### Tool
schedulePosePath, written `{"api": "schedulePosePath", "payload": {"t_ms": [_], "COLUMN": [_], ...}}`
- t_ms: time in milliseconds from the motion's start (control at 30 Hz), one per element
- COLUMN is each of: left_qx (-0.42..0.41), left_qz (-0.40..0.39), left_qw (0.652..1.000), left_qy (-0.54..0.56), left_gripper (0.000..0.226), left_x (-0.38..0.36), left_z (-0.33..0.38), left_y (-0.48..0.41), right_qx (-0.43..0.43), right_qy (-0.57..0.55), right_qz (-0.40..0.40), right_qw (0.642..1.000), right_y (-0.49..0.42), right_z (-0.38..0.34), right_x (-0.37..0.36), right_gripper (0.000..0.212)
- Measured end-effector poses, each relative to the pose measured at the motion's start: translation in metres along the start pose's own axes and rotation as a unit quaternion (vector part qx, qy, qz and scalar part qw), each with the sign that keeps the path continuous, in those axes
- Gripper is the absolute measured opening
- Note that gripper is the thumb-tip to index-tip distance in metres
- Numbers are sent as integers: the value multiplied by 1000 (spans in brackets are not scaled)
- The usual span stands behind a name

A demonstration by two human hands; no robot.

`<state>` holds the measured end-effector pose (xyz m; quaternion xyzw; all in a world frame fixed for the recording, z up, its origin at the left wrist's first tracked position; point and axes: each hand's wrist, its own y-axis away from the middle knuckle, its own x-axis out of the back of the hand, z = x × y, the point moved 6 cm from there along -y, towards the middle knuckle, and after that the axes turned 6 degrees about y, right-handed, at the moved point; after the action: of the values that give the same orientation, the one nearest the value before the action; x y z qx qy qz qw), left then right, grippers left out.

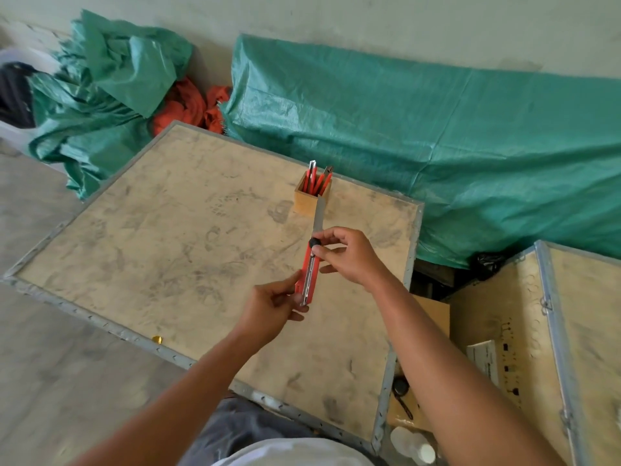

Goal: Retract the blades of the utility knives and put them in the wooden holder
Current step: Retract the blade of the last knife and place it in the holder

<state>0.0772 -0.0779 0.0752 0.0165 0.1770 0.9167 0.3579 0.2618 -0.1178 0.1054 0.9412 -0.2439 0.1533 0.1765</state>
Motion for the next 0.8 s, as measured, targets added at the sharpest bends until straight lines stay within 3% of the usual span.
{"api": "schedulePosePath", "payload": {"t_ms": [300,567,800], "left_qx": [-15,-31,-39], "left_qz": [-40,-86,-135], "left_qw": [996,992,985], "left_qy": [76,82,95], "left_gripper": [38,31,38], "left_x": [2,1,-8], "left_z": [45,66,73], "left_y": [-10,-23,-25], "right_qx": [36,86,101], "right_qy": [55,103,124], "right_qz": [-11,-3,23], "right_qw": [998,991,987], "right_y": [21,32,36], "right_z": [-34,-43,-48], "right_x": [16,15,24], "right_gripper": [26,26,28]}}
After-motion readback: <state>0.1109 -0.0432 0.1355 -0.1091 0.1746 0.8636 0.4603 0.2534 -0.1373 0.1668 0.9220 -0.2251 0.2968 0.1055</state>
